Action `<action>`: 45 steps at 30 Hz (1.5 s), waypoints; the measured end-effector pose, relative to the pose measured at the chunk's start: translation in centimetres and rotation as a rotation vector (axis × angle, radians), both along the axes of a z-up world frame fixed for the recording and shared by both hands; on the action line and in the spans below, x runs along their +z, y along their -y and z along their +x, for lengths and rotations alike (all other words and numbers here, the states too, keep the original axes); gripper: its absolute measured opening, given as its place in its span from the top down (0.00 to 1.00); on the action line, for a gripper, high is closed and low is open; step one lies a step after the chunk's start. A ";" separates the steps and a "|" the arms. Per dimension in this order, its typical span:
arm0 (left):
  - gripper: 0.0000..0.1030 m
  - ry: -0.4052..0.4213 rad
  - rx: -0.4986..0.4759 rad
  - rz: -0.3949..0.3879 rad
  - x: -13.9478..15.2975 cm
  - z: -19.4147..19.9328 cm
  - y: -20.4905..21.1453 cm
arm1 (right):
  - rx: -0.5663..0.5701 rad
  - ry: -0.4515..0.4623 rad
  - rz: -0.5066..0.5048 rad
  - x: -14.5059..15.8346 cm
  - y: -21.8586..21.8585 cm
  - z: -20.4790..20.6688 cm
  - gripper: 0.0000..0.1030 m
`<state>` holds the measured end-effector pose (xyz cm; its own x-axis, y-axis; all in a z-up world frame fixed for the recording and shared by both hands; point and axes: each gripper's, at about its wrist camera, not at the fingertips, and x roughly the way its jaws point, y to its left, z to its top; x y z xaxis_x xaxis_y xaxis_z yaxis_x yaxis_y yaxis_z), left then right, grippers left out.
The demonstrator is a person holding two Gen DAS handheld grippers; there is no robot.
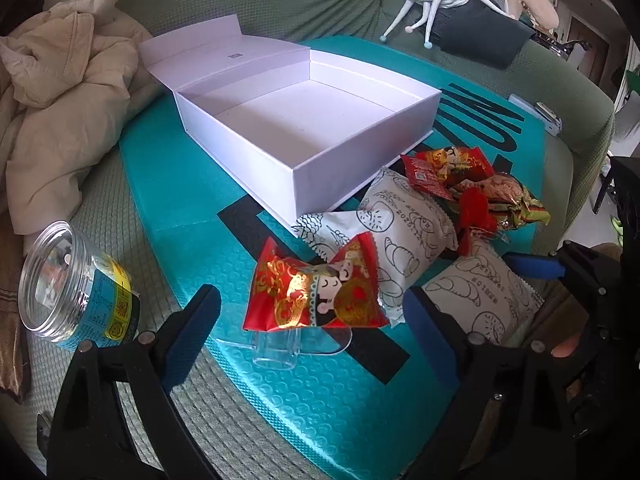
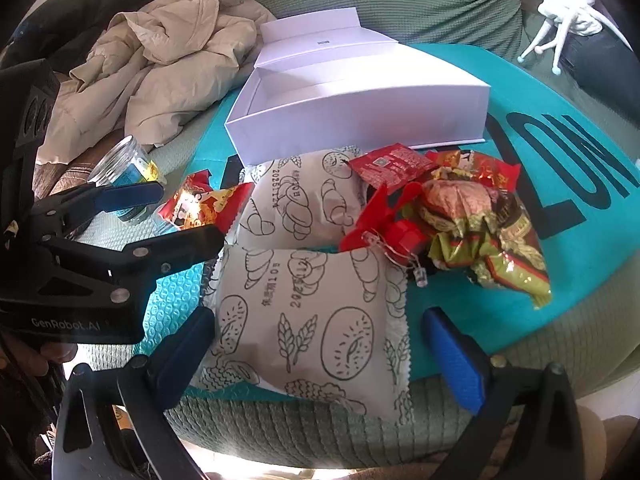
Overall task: Organize objects
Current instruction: 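Grasp the white printed pastry bag with the right tool while the left tool grasps the red cartoon candy packet, then carry the pastry bag with the right tool while the left tool carries the candy packet toward the white box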
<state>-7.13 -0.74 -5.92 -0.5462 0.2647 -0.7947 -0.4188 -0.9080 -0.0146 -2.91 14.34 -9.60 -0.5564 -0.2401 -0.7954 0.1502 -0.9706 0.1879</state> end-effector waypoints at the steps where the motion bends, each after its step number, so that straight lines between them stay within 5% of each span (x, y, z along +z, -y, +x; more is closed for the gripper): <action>1: 0.15 0.003 -0.002 0.006 0.0 0.0 0.1 | 0.004 -0.002 -0.001 0.0 0.1 0.1 0.02; 7: 0.37 0.009 -0.006 0.026 -0.2 -0.1 0.3 | 0.030 -0.006 -0.013 0.1 0.3 0.3 0.11; 17: 0.40 -0.013 -0.038 0.019 -0.4 -0.3 -0.3 | 0.038 -0.014 -0.026 0.0 0.1 0.7 0.13; 23: 0.46 -0.011 -0.044 0.017 -0.3 0.0 -0.4 | 0.051 -0.022 -0.043 0.2 0.1 0.9 0.23; 26: 0.50 -0.006 -0.047 0.036 0.0 0.1 -0.2 | 0.063 -0.040 -0.042 0.5 0.2 1.2 0.31; 27: 0.63 -0.010 -0.042 0.035 0.1 0.2 -0.1 | 0.069 -0.047 -0.043 0.6 0.3 1.4 0.32; 35: 0.66 0.030 -0.011 0.070 0.4 0.1 1.0 | 0.065 -0.064 -0.054 1.1 0.6 1.8 0.38; 42: 0.86 0.002 -0.011 0.054 1.3 0.9 0.8 | 0.064 -0.068 -0.064 1.4 0.6 2.4 0.39; 45: 0.85 0.015 -0.006 0.040 1.0 0.8 0.8 | 0.067 -0.062 -0.068 1.4 0.6 2.7 0.39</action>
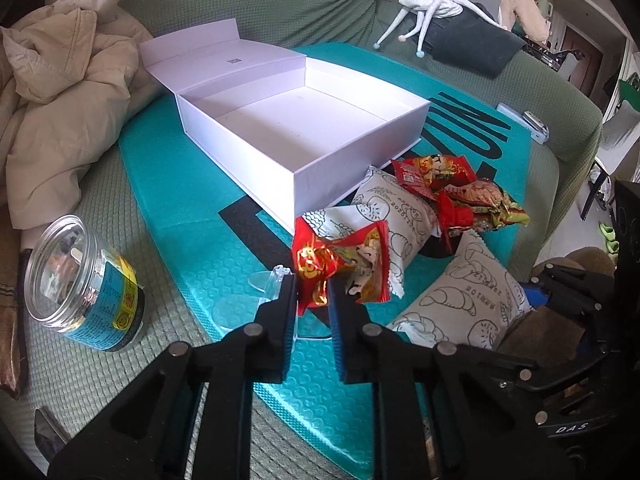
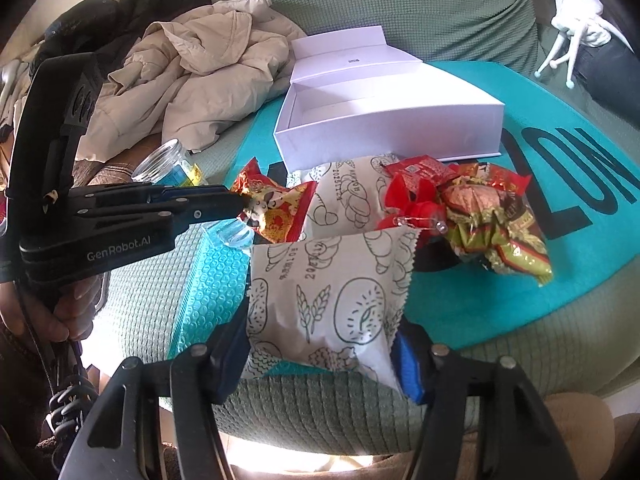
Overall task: Organize objects
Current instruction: 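Carry the pastry bag with the right tool while the left tool carries the candy packet toward the white box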
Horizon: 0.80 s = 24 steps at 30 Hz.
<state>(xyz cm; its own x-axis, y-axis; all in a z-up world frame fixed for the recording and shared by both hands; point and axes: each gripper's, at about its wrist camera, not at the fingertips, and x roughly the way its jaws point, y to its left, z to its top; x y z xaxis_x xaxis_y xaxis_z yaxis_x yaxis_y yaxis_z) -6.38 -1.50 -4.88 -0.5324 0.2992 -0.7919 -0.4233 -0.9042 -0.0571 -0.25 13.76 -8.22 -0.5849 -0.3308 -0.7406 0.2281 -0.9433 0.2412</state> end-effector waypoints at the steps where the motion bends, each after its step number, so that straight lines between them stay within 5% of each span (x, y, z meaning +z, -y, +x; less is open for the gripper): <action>1: 0.83 0.011 0.014 -0.002 -0.2 -0.2 0.0 | 0.004 0.000 0.001 0.0 0.0 0.1 0.39; 3: 0.73 0.032 0.033 0.011 -0.5 -0.5 0.2 | 0.014 -0.001 0.004 0.0 0.2 0.4 0.39; 6: 0.41 0.021 0.047 0.017 -0.5 -0.5 0.1 | 0.021 0.000 0.003 0.0 0.4 0.7 0.39; 10: 0.29 -0.015 -0.009 0.006 0.0 -0.1 -1.2 | 0.017 0.007 -0.014 -0.3 0.1 0.9 0.39; 20: 0.28 0.028 -0.048 -0.021 -1.7 -1.7 -3.2 | 0.025 0.015 -0.034 -0.8 -0.4 0.9 0.37; 24: 0.40 0.030 -0.072 -0.005 -1.9 -1.6 -3.1 | 0.030 0.024 -0.038 -1.0 -0.4 0.6 0.34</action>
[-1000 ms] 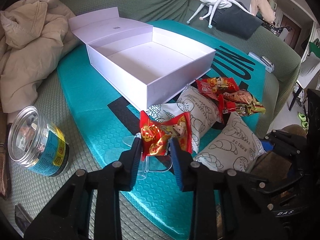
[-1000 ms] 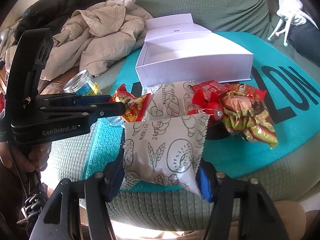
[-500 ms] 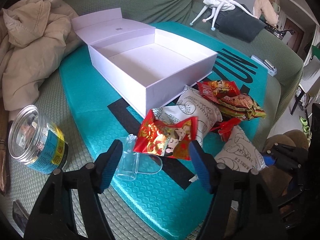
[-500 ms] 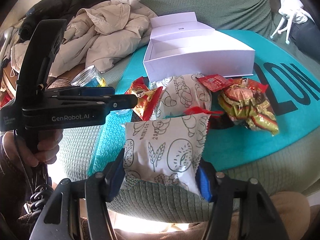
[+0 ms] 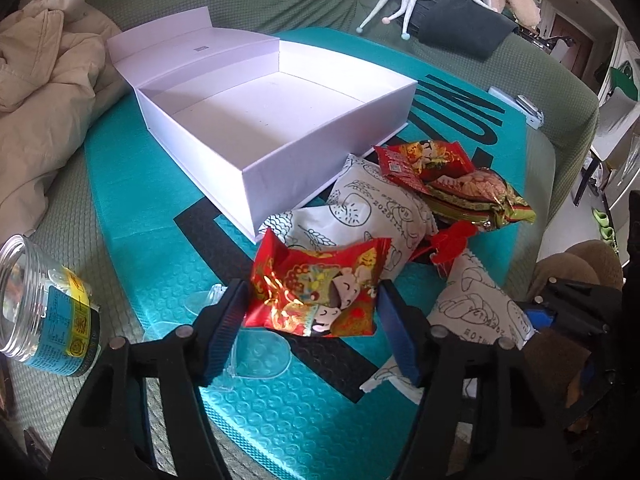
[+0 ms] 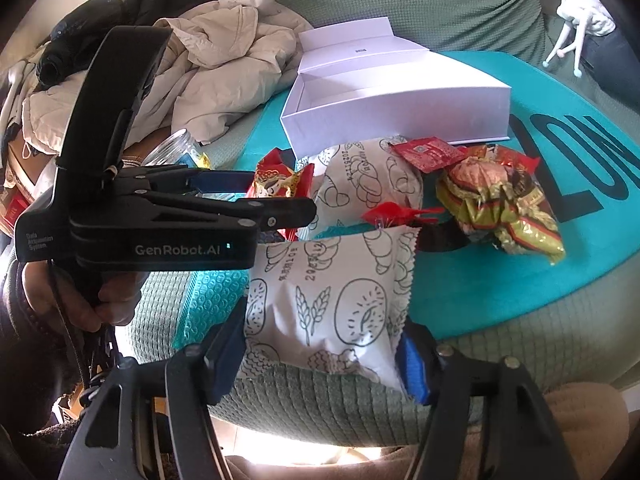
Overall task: Organize objects
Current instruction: 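Carry the pastry bag with the right tool while the left tool carries the candy packet toward the white box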
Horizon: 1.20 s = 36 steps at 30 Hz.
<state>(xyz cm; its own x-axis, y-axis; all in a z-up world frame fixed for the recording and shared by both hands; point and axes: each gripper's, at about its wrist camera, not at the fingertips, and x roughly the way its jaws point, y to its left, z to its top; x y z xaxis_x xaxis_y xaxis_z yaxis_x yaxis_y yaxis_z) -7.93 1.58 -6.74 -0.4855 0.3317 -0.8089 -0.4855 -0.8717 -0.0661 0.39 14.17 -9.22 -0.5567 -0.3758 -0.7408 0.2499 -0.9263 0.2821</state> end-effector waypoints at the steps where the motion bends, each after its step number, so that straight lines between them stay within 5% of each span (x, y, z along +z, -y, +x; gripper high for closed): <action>1: 0.43 0.003 0.000 -0.009 -0.2 0.0 0.0 | 0.001 0.005 -0.004 -0.1 0.0 -0.1 0.33; 22: 0.49 -0.033 0.039 -0.008 2.1 2.5 1.5 | 0.020 -0.040 -0.005 1.4 0.5 1.0 0.39; 36: 0.49 -0.093 0.077 -0.013 6.9 4.4 1.5 | 0.020 -0.113 0.027 5.3 0.3 2.7 0.39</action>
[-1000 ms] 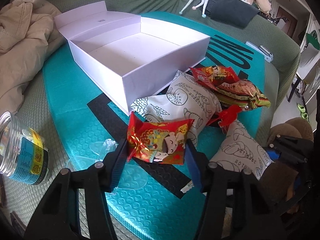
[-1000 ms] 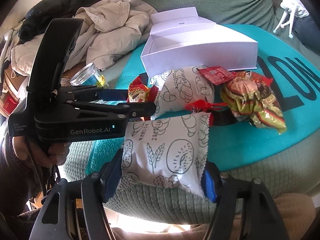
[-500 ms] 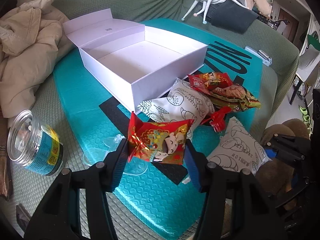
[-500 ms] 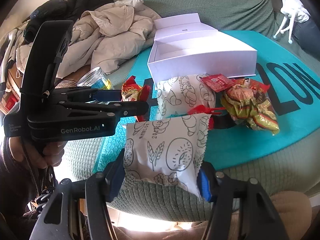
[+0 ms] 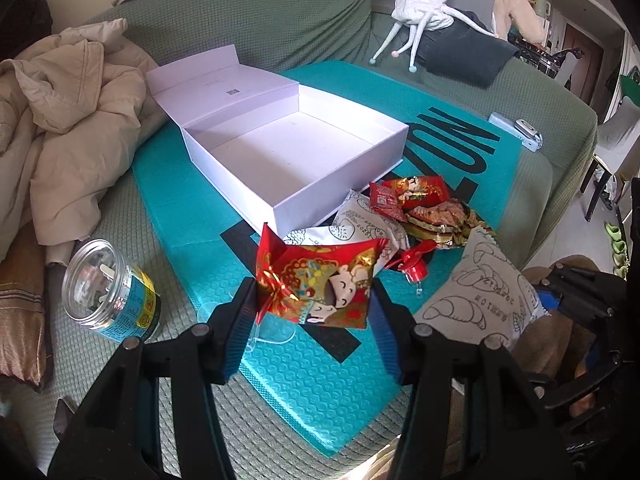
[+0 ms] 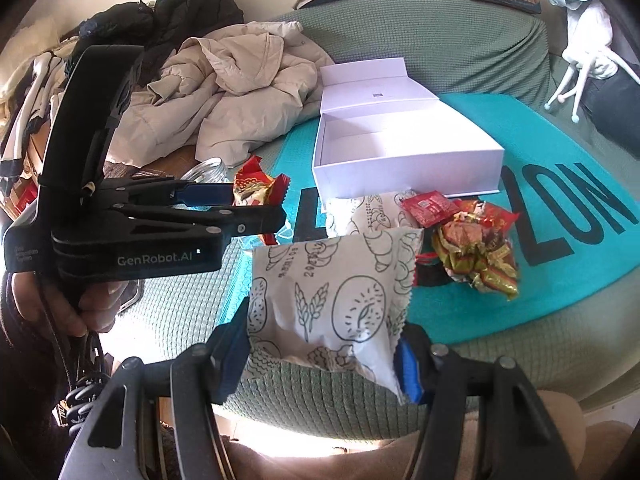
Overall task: Organize objects
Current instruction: 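Carry the pastry bag with the right tool while the left tool carries the candy packet toward the white box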
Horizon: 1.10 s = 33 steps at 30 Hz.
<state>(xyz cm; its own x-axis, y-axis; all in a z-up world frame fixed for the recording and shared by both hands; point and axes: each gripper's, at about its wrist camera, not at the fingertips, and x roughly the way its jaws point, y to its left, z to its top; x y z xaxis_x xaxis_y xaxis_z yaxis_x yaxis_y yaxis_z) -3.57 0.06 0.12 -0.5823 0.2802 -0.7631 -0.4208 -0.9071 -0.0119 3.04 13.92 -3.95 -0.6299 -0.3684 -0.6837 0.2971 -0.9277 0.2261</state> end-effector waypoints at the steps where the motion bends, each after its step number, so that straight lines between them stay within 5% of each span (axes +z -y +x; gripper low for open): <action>1: 0.49 -0.004 0.004 -0.002 0.4 0.1 -0.1 | -0.004 -0.005 0.002 0.3 -0.2 0.1 0.39; 19: 0.49 -0.063 0.064 -0.031 6.5 2.1 -1.9 | -0.037 -0.109 0.051 6.9 -3.5 1.3 0.39; 33: 0.49 -0.072 0.100 -0.048 7.1 0.4 -2.7 | 0.027 -0.121 0.047 7.9 -3.9 -0.3 0.39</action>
